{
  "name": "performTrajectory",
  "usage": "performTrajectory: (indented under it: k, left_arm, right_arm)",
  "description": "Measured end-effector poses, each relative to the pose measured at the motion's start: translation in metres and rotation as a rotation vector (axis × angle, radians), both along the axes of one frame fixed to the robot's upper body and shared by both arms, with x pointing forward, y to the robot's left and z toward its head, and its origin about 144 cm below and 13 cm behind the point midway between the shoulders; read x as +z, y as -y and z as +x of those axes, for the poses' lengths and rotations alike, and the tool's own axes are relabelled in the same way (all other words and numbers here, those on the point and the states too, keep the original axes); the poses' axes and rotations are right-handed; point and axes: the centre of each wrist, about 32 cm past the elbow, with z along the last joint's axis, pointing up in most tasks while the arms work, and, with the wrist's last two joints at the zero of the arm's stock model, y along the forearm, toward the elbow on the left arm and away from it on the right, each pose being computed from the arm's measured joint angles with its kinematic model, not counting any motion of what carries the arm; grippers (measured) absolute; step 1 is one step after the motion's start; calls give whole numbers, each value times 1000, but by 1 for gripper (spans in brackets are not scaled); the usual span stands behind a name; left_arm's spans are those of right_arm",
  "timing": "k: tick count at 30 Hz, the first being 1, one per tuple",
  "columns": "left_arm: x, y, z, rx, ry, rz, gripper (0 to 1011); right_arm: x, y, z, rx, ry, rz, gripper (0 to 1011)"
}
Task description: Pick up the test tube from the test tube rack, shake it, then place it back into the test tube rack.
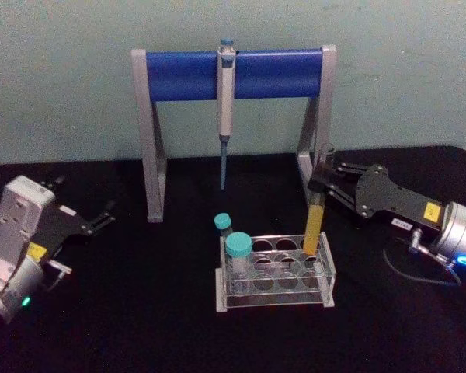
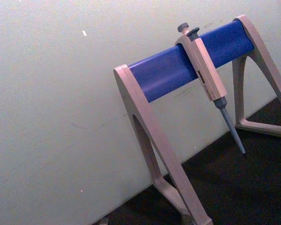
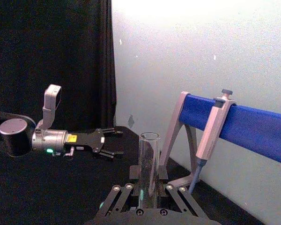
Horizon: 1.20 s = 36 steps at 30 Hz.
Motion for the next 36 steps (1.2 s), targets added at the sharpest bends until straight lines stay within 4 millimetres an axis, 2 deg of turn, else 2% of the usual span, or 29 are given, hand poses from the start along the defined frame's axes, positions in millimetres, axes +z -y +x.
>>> performTrajectory:
  k: [36]
  left_arm:
    - [0, 0, 0, 0, 0, 0, 1001]
  right_arm:
    - [-22, 3, -4, -20, -33, -28, 222]
